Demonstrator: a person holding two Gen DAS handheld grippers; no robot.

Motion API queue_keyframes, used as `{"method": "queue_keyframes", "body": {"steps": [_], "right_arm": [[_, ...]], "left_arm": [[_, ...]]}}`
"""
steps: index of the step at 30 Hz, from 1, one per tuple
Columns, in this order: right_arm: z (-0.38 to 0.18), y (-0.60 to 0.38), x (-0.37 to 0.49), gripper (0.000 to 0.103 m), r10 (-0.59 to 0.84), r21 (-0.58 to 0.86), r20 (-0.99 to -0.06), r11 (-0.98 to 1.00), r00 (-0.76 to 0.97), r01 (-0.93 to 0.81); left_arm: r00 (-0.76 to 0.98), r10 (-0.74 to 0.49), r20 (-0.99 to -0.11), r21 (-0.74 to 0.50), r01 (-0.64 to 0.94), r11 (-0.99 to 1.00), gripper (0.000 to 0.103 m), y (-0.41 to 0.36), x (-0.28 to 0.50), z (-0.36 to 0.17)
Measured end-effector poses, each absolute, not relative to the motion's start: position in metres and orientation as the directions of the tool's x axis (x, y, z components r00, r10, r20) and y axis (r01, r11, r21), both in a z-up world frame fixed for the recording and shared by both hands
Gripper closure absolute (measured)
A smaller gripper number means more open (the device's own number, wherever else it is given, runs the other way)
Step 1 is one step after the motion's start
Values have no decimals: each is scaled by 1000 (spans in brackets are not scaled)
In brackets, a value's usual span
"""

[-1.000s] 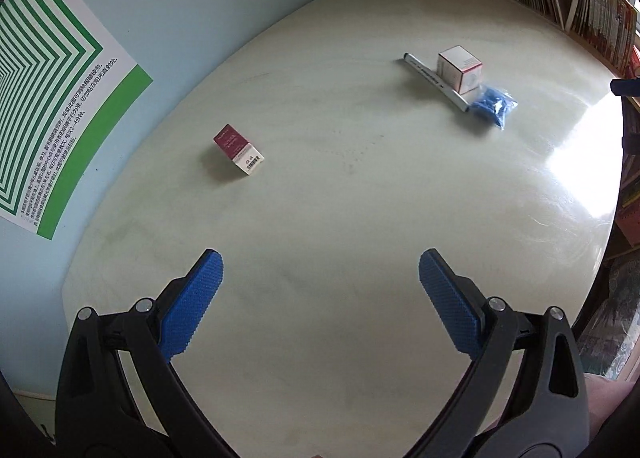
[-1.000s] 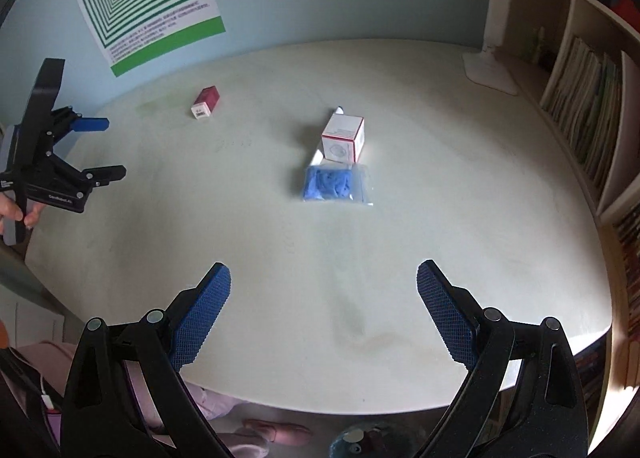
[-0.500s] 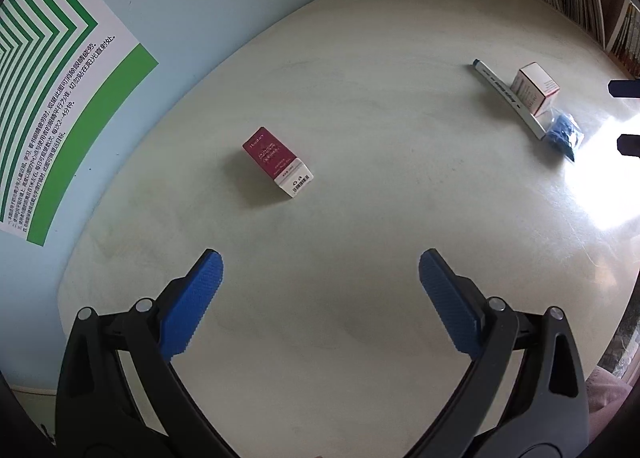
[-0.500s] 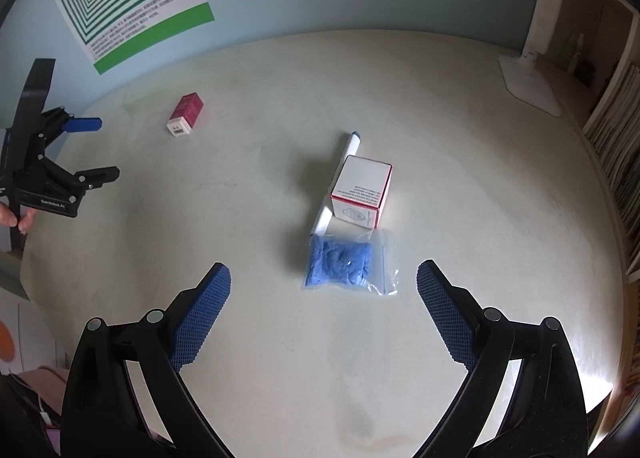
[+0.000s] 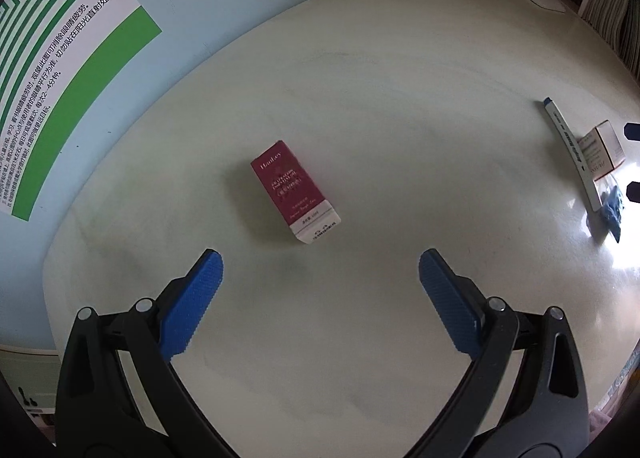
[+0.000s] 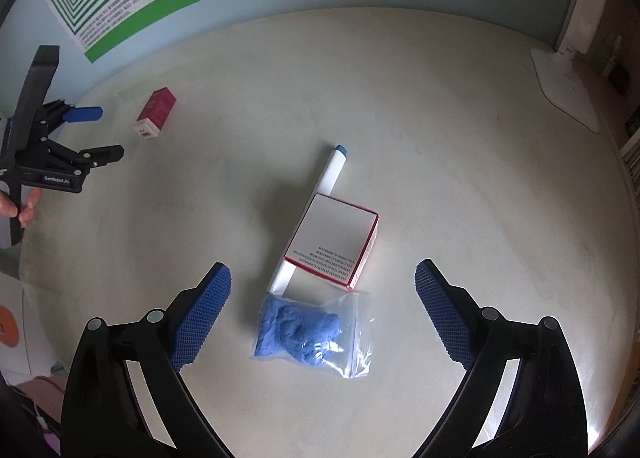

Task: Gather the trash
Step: 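Grasp the red Hankey box with the left tool while the right tool grasps the white-red box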

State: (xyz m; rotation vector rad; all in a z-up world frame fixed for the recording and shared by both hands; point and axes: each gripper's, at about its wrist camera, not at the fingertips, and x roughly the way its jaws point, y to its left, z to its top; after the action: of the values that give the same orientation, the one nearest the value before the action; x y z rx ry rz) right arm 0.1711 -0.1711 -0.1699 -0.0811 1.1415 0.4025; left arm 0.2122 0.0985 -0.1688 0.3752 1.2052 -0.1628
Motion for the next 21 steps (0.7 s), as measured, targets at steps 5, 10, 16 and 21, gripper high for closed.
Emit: {"method": "queue_keyframes", "body": {"steps": [5,10,16,21], "right_arm": [[-188,-173,188,30,275,163,-911,925,309,-342],[-200,-177,198,35,289,191,-911,927,292,-321],[-198,-185,206,50,298,204,-907,929,298,-308],[-195,-189,204,55,297,200,-905,929,306,-310]], "left_arm": [[335,83,-938,185,286,940,7,105,234,-180],[316,74,-946,150,224,963,7,118,253,-189],[288,82,-954,144,202,969,48,128,266,-202],[284,35,-958,92,192,977,76,139,258,-202]]}}
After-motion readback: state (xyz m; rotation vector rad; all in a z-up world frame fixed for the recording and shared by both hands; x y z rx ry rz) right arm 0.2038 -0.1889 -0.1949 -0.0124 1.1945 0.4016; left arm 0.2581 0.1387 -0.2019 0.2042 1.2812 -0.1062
